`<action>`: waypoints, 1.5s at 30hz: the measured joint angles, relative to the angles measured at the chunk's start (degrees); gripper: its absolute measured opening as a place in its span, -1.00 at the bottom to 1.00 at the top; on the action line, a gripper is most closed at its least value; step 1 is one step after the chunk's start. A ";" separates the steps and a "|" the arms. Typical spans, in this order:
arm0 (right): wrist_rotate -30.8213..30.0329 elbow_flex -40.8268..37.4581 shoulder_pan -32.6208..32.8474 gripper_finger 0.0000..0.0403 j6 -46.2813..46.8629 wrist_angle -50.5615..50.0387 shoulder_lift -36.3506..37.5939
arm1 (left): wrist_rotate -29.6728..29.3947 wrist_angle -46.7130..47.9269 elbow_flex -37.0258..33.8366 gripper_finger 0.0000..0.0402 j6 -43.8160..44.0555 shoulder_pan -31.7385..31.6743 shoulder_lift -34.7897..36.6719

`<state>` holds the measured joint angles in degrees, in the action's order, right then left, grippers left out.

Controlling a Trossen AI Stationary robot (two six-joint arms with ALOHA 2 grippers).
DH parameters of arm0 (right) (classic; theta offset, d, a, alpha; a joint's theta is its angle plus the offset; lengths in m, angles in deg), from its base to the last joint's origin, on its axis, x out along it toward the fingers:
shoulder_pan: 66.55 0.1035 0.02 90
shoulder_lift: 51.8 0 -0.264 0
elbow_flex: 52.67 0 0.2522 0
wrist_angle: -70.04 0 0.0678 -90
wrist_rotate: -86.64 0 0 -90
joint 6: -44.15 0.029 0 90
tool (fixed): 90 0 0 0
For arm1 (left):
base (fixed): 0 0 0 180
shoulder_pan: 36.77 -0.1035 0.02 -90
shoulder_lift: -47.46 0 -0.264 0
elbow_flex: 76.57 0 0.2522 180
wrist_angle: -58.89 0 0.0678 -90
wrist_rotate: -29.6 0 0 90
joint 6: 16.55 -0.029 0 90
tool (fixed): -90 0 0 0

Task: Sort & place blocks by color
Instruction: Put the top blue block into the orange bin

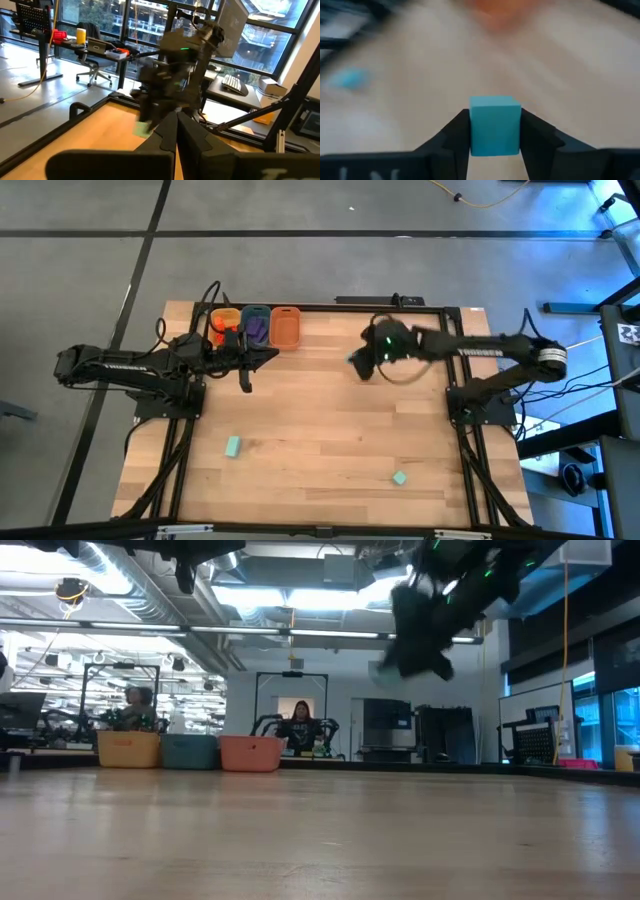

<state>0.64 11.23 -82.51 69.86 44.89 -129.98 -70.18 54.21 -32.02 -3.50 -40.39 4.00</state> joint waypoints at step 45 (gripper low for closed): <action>-6.91 2.28 19.09 -0.34 -9.74 28.45 4.47 | 5.60 -0.12 7.18 -0.24 3.42 0.04 -10.38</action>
<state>-6.28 13.51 -63.42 60.12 73.34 -125.51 -64.58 54.08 -24.84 -0.07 -40.34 -6.39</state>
